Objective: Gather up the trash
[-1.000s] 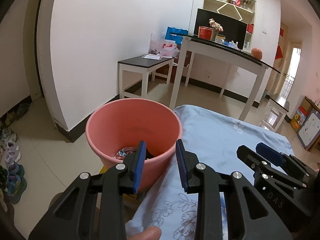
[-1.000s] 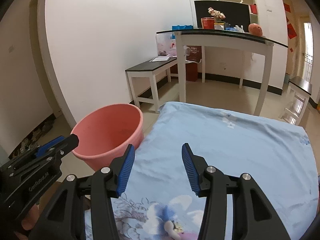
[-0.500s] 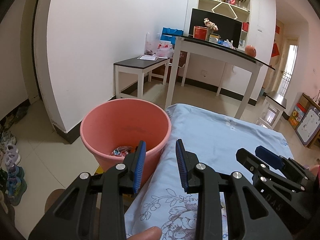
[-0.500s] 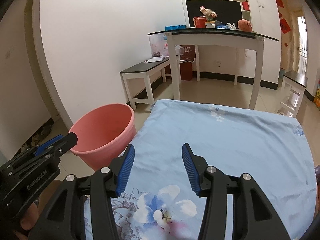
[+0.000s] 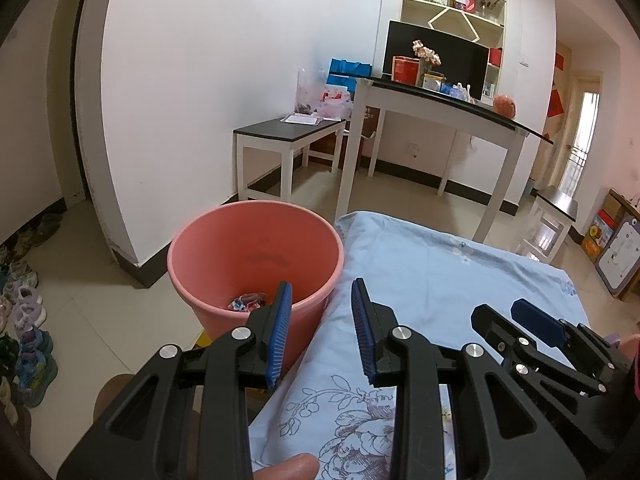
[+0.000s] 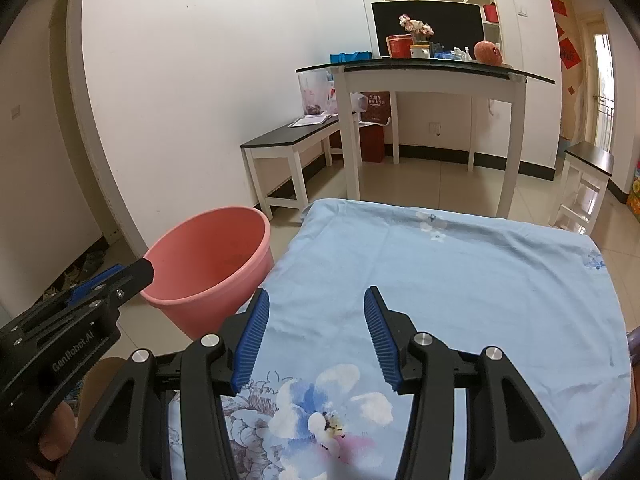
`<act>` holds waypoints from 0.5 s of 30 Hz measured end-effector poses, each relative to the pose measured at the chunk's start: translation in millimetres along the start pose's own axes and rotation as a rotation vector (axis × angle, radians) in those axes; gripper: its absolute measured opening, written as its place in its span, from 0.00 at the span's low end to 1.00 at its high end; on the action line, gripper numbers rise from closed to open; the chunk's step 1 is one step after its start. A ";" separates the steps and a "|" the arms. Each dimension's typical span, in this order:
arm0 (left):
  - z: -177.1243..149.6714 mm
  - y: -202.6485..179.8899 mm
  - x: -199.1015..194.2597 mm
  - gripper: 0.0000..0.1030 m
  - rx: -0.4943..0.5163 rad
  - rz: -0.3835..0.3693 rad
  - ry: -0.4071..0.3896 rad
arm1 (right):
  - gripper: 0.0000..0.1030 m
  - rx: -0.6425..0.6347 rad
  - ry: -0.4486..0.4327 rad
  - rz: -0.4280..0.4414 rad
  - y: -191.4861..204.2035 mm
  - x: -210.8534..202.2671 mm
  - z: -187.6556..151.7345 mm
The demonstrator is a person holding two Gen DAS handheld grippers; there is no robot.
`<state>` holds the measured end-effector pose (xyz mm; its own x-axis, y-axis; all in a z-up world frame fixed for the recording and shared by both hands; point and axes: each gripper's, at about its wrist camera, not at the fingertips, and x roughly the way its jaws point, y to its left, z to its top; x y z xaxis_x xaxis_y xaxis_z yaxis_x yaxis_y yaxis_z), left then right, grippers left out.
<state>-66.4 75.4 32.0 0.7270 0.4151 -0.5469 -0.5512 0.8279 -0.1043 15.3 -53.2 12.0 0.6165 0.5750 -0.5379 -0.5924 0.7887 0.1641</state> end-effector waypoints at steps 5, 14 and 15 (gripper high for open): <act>1.5 1.1 -3.1 0.30 -0.009 0.006 -0.004 | 0.48 -0.002 0.000 0.000 0.0 -0.2 -0.6; 3.1 4.1 -4.1 0.30 -0.014 0.013 -0.006 | 0.48 -0.004 0.001 0.000 0.7 -1.2 -0.4; 2.9 3.7 -4.2 0.30 -0.013 0.012 -0.006 | 0.48 -0.004 0.001 0.000 0.7 -1.2 -0.5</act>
<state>-70.3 77.9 36.3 0.7225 0.4275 -0.5434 -0.5654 0.8177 -0.1084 13.9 -53.5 12.4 0.6159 0.5746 -0.5389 -0.5942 0.7880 0.1611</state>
